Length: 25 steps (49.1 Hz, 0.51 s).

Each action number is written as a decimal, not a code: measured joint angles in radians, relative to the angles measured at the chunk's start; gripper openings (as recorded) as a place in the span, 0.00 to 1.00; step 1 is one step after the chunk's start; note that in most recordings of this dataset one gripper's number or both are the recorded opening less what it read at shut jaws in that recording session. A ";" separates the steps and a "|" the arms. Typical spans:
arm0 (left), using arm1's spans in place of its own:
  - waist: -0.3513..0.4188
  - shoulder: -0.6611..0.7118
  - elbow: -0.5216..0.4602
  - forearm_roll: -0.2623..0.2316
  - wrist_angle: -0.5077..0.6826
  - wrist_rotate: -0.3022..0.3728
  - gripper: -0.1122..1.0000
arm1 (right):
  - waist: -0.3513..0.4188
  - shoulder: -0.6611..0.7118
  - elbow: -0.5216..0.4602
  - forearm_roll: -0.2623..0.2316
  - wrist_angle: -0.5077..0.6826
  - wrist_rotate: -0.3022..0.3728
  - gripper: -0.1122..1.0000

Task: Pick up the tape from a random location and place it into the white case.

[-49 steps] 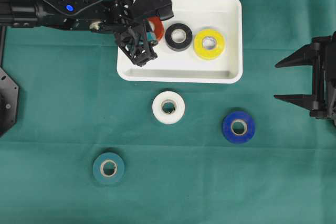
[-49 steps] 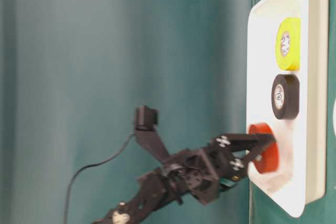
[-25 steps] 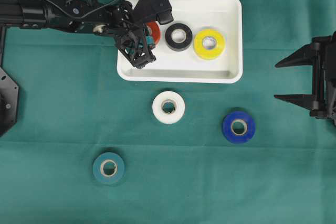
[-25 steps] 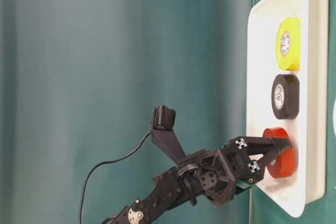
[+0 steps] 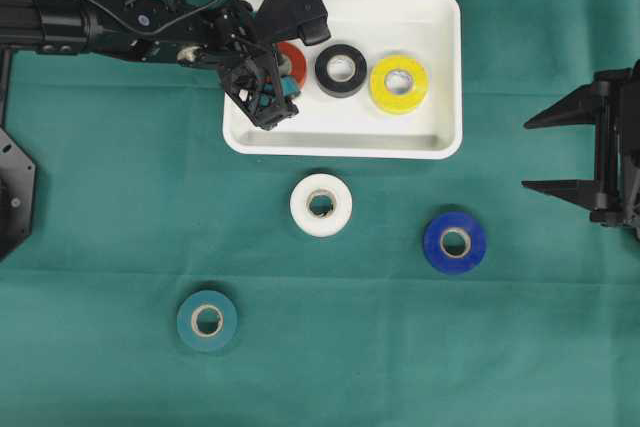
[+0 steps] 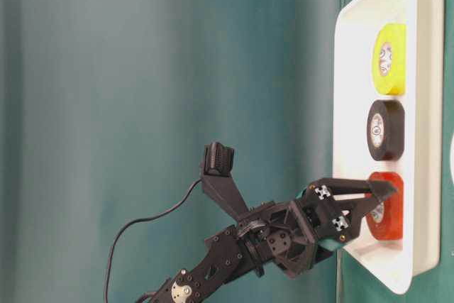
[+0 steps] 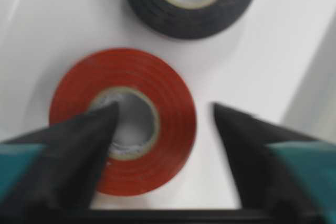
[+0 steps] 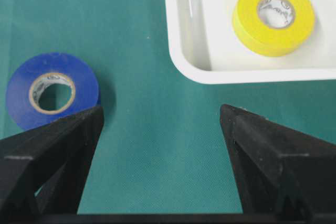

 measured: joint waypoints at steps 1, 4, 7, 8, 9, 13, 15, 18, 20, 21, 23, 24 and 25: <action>0.000 0.000 -0.002 0.002 -0.002 0.000 0.91 | 0.000 0.002 0.000 0.000 0.000 0.000 0.86; -0.002 0.000 0.000 0.000 -0.002 0.000 0.99 | 0.000 0.002 0.000 0.000 0.000 0.000 0.86; 0.000 0.000 0.000 0.000 -0.002 0.000 1.00 | 0.000 0.002 0.000 0.000 0.000 0.000 0.86; 0.000 0.000 0.000 0.000 -0.002 0.000 0.99 | 0.000 0.002 0.000 0.000 0.000 0.000 0.86; 0.000 0.000 -0.002 0.000 -0.002 0.000 0.99 | 0.000 0.002 0.000 0.000 0.000 0.000 0.86; 0.000 0.000 -0.002 0.000 -0.002 0.000 0.99 | 0.000 0.002 0.000 0.000 0.000 0.000 0.86; 0.000 0.000 -0.002 0.000 -0.002 0.000 0.99 | 0.000 0.002 0.000 0.000 0.000 0.000 0.86; 0.000 0.000 -0.002 0.000 -0.002 0.000 0.99 | 0.000 0.002 0.000 0.000 0.000 0.000 0.86; 0.000 0.000 -0.002 0.000 -0.002 0.000 0.99 | 0.000 0.000 -0.003 0.000 0.000 0.000 0.86; 0.000 0.000 -0.002 0.000 0.000 0.000 0.99 | 0.000 0.002 0.000 0.000 0.000 0.000 0.86; 0.000 0.000 -0.003 0.000 0.000 0.000 0.99 | 0.000 0.002 0.000 0.000 0.000 0.000 0.86; 0.000 -0.002 -0.003 0.000 0.002 0.000 0.99 | 0.000 0.002 0.000 0.000 0.000 0.000 0.86; 0.000 0.000 -0.003 0.000 0.003 0.000 0.99 | 0.000 0.002 0.000 0.000 0.000 0.000 0.86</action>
